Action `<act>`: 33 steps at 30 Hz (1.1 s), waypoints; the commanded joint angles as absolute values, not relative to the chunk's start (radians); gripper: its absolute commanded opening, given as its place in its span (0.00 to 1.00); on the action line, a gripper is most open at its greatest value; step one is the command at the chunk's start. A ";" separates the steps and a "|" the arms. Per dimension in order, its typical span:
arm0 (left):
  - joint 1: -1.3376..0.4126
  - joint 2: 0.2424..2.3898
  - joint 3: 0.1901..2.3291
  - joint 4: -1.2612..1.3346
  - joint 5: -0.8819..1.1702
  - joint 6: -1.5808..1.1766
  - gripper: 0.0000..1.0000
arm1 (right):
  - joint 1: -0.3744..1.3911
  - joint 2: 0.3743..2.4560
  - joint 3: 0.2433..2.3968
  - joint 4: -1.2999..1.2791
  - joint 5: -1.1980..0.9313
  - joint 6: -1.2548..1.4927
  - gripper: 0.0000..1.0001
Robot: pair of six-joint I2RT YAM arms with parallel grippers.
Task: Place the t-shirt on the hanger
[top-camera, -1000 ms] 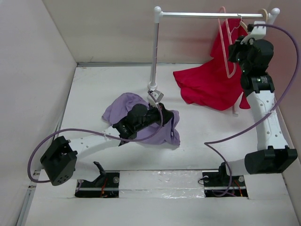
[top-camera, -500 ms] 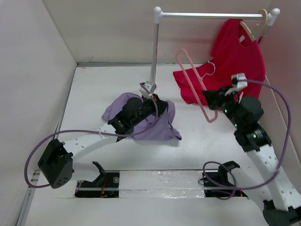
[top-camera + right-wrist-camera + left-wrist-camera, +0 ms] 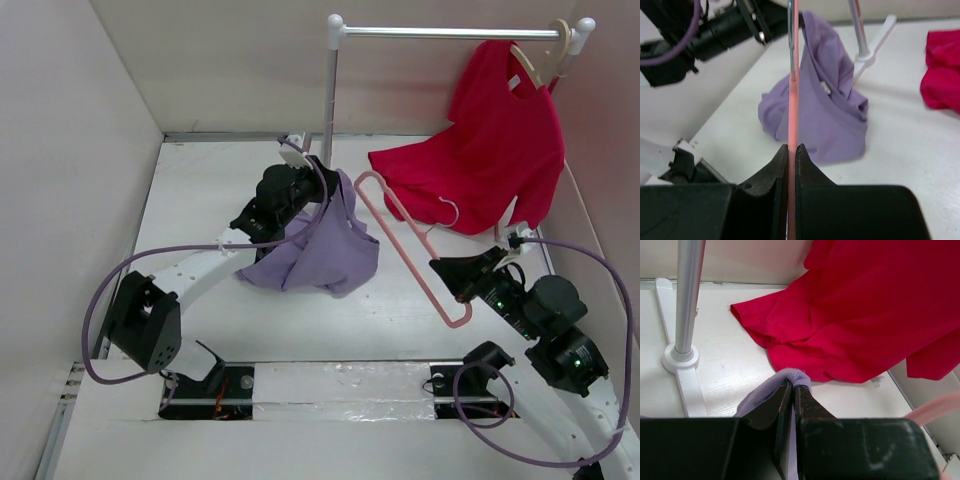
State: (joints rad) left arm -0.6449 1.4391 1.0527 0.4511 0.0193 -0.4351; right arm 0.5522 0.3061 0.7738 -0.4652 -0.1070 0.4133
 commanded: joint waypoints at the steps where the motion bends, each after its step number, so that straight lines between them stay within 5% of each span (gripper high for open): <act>1: -0.644 1.419 1.133 0.474 0.048 -0.446 0.00 | 0.563 0.301 0.752 -0.499 -0.189 0.430 0.00; 33: -0.686 1.335 1.108 0.405 0.011 -0.390 0.00 | 0.563 0.483 0.870 -0.425 -0.104 0.293 0.00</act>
State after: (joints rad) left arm -0.6868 1.3899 1.1057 0.3687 0.0250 -0.4164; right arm 0.5575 0.4675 0.8177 -0.5095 -0.1127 0.3202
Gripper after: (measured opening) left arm 0.014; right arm 0.077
